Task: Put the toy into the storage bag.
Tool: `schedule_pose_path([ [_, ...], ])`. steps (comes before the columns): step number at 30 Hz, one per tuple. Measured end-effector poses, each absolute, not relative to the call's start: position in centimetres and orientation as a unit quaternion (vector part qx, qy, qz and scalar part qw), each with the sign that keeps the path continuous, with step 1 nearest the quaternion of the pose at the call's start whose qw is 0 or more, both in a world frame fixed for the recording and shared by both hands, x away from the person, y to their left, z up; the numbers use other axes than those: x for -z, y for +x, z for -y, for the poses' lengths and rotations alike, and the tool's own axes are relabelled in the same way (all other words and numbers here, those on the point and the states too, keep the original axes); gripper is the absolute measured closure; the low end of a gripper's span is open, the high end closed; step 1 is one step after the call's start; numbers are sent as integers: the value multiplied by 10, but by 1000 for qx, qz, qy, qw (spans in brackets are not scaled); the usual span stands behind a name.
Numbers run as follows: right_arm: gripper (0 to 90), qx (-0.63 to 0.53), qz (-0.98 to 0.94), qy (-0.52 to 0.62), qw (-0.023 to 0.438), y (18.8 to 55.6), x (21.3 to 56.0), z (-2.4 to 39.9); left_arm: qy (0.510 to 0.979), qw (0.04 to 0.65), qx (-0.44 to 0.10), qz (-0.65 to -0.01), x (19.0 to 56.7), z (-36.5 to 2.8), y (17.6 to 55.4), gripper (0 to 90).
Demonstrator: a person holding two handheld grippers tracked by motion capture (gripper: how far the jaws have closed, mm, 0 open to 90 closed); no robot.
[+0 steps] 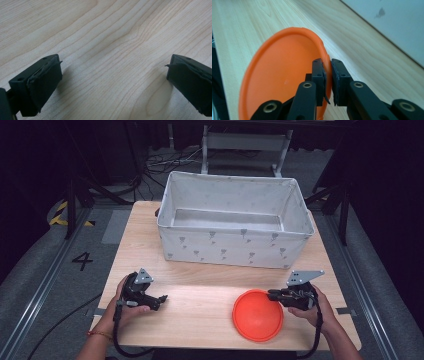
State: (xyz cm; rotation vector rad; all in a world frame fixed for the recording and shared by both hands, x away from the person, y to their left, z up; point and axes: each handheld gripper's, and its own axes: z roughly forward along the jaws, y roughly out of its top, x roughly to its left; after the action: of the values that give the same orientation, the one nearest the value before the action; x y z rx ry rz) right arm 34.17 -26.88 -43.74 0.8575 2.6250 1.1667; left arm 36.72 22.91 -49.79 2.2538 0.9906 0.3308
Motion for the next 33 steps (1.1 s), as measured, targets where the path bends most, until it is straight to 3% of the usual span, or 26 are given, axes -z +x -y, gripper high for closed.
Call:
schedule_pose_path([
  [13, 823, -384, -882, 234, 145, 317, 404, 258, 858, 323, -128, -378, 498, -229, 367, 4],
  [33, 824, -359, -894, 185, 192, 304, 369, 244, 858, 323, -128, -378, 498, -229, 367, 4],
])
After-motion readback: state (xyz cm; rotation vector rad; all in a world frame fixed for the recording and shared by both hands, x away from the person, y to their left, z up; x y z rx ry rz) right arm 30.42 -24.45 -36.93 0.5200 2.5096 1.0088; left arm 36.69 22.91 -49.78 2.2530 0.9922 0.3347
